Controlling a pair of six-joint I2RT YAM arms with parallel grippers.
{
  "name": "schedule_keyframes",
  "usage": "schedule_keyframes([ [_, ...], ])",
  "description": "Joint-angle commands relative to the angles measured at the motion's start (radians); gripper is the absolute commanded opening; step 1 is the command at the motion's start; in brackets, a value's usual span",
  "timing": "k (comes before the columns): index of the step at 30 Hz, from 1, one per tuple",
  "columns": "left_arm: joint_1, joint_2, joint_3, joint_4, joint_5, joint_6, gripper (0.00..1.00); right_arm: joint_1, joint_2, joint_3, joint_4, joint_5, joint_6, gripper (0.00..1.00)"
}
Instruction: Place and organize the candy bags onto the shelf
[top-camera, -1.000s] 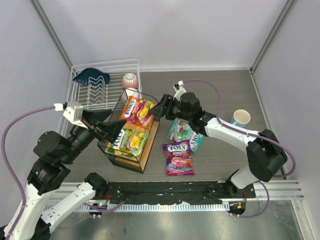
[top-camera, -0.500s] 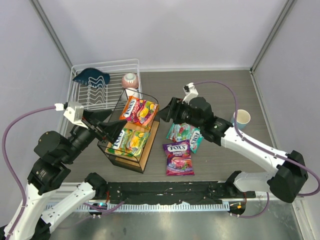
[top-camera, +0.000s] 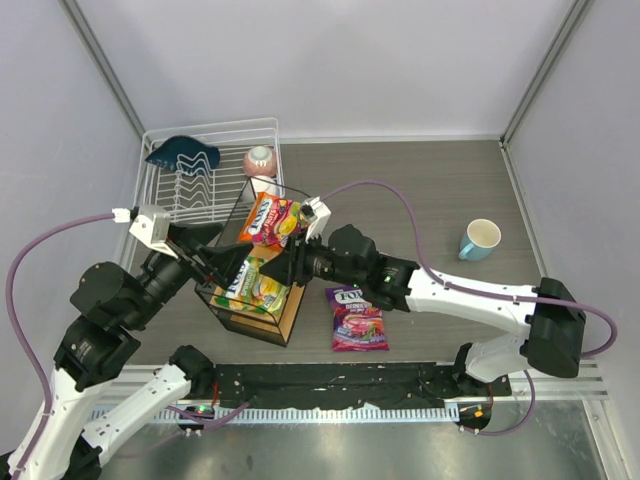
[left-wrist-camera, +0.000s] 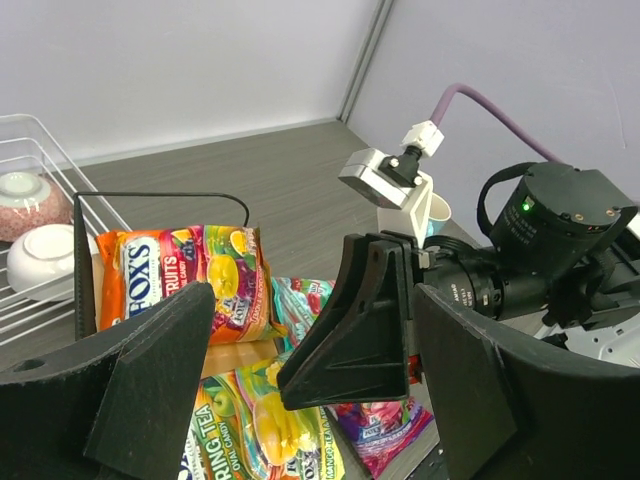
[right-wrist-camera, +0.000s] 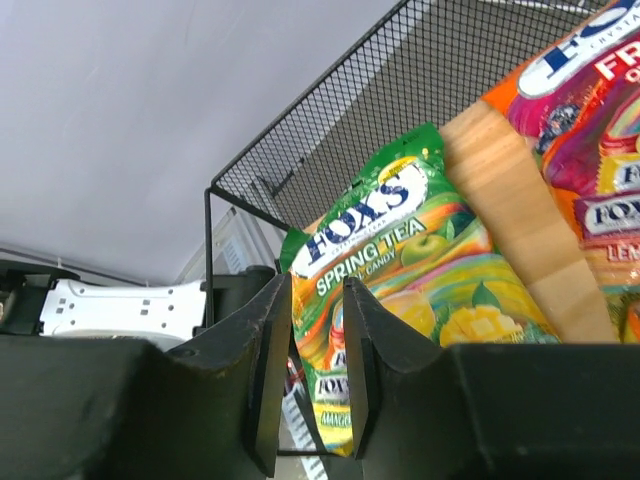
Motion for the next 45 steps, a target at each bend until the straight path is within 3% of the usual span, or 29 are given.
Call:
schedule_keyframes([
  [1, 0.003, -0.012, 0.02, 0.003, -0.018, 0.001, 0.84, 0.026, 0.039, -0.03, 0.217, 0.03, 0.03, 0.33],
  [12, 0.003, -0.013, 0.034, -0.013, -0.027, 0.021, 0.84, 0.049, 0.211, 0.011, 0.367, 0.027, 0.085, 0.31],
  [23, 0.003, -0.018, 0.03, -0.023, -0.063, 0.03, 0.85, 0.058, 0.266, -0.038, 0.413, 0.013, 0.145, 0.3],
  [45, 0.003, -0.027, 0.004, -0.015, -0.069, 0.023, 0.85, 0.059, 0.226, -0.041, 0.206, 0.085, 0.035, 0.31],
])
